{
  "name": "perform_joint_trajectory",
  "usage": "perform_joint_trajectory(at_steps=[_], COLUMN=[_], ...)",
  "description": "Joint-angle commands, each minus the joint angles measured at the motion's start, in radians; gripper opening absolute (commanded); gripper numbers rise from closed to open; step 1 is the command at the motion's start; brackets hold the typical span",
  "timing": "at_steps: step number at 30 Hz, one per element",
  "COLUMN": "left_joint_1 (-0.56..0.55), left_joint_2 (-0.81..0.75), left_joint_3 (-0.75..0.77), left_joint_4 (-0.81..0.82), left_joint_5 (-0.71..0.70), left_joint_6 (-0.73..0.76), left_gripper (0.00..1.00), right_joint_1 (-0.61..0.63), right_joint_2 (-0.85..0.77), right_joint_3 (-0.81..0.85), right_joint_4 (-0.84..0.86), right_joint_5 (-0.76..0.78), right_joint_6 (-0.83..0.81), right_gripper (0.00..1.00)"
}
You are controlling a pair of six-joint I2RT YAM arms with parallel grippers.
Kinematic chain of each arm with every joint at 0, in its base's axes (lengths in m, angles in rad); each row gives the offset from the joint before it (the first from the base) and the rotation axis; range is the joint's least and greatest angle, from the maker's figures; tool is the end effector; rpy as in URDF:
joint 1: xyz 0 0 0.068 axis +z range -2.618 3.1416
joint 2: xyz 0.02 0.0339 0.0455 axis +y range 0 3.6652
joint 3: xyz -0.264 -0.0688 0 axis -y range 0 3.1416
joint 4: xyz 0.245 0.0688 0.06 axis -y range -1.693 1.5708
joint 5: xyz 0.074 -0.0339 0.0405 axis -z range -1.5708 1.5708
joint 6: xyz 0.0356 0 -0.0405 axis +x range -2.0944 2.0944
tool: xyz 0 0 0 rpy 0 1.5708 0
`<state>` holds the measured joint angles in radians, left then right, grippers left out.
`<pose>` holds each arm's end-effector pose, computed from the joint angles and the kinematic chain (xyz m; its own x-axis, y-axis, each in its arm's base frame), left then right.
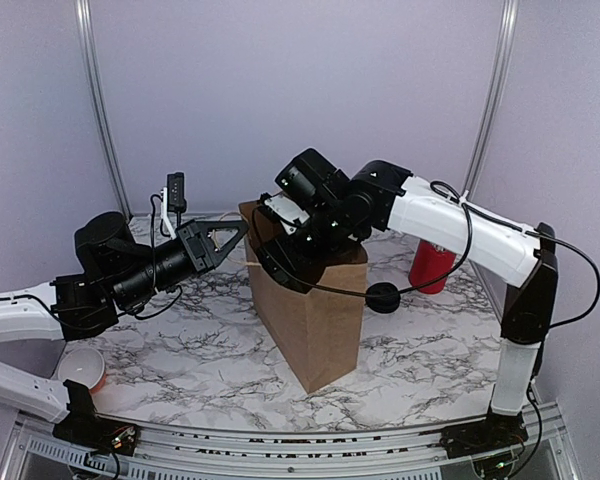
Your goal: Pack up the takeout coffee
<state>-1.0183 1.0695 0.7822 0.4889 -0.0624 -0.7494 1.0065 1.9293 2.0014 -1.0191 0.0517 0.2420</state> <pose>0.1344 -0.2137 0.3551 -0.4799 -0.5170 -0.7088 0.6701 0.3054 -0.6765 0.2244 0.3511 0.3493 -0.6198 -0.5317 -0.5771 -0.6995 0.7077 0.0993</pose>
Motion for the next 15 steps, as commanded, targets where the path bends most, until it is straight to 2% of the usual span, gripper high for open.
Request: perform_joint_trajectory(at_steps=[1,15], left_joint_1=[-0.004,-0.005], left_joint_2=[-0.021,-0.005], left_joint_3=[-0.003,0.068], left_joint_4=[-0.017,-0.095], left_joint_5=[-0.058,-0.167], left_joint_6=[-0.004,0.043], left_gripper=[0.0,0.0], right_joint_1=[0.036,0.083], right_joint_2=[-0.012,-0.048], right_joint_3=[0.086,0.189], right_joint_4=[-0.015,-0.065], right_joint_5=[0.036,0.171], right_joint_6=[0.013,0.011], right_gripper=[0.99,0.99])
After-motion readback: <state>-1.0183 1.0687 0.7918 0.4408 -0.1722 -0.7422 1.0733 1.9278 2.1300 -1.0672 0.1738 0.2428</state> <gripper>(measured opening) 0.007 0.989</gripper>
